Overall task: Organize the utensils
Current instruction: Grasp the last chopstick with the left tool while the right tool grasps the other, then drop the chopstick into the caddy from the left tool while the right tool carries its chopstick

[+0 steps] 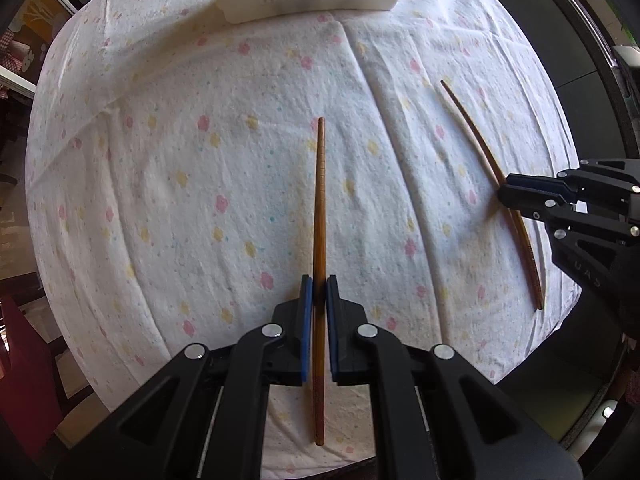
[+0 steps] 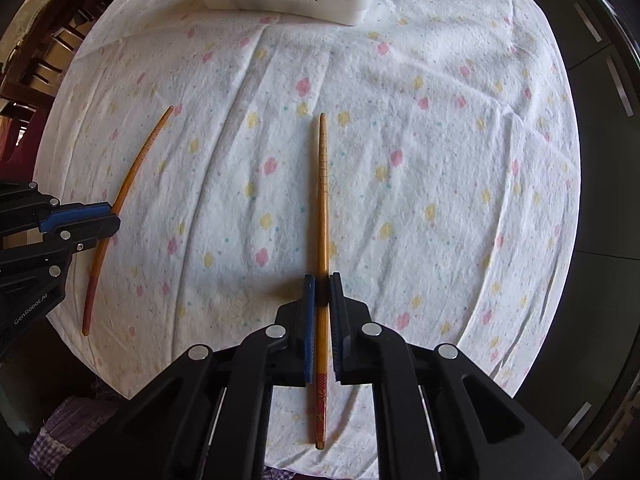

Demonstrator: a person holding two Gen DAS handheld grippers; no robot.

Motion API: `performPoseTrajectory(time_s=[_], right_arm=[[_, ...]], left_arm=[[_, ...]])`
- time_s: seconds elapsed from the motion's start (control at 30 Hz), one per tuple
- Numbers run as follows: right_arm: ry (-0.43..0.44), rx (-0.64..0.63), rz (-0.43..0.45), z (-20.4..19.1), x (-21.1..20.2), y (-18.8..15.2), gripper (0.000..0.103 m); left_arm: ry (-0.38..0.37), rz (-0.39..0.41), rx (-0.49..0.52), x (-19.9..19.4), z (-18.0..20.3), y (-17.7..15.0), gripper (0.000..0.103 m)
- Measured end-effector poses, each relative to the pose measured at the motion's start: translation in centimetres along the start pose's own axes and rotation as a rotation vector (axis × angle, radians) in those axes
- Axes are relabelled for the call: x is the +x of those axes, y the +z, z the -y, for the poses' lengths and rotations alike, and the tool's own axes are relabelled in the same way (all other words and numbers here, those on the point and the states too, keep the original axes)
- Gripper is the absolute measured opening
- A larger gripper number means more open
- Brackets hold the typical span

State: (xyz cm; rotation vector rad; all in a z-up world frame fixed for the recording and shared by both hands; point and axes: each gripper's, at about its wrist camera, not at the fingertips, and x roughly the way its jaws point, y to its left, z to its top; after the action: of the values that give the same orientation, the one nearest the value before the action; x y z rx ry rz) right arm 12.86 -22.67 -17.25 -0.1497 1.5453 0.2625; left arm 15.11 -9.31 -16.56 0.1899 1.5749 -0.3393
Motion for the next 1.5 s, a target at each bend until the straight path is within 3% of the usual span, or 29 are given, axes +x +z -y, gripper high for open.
performPoseTrajectory(time_s=[0.2, 0.4, 0.6, 0.83, 1.17, 1.37, 1.5], right_arm=[[0.138, 0.026, 0.222, 0.6, -4.6, -2.6, 0.008], [0.238, 0.076, 0.417, 1.6, -9.2, -5.0, 0.008], [0.300, 0.111, 0.565, 4.3, -13.8, -6.2, 0.008], [0.365, 0.106, 0.726, 4.3, -18.7, -4.6, 0.008], [0.408, 0.129, 0.857, 4.4, -22.5, -2.4, 0.008], [0.422, 0.157, 0.954, 4.9, -25.3, -0.5, 0.008], [0.433, 0.171, 0.979, 5.3, -26.5, 0.7, 0.008]], left_arm=[[-0.020, 0.120, 0.021, -4.7, -0.1, -1.0, 0.007], [-0.032, 0.297, 0.048, -11.8, 0.4, -2.0, 0.007], [-0.034, 0.433, 0.040, -18.3, 1.8, -0.3, 0.007], [0.002, 0.578, 0.036, -24.2, 3.3, 2.2, 0.007], [0.063, 0.681, 0.015, -30.2, 4.5, 5.0, 0.007], [0.100, 0.720, 0.000, -30.8, 4.0, 6.1, 0.007], [0.115, 0.684, -0.012, -29.6, 3.2, 7.4, 0.007]])
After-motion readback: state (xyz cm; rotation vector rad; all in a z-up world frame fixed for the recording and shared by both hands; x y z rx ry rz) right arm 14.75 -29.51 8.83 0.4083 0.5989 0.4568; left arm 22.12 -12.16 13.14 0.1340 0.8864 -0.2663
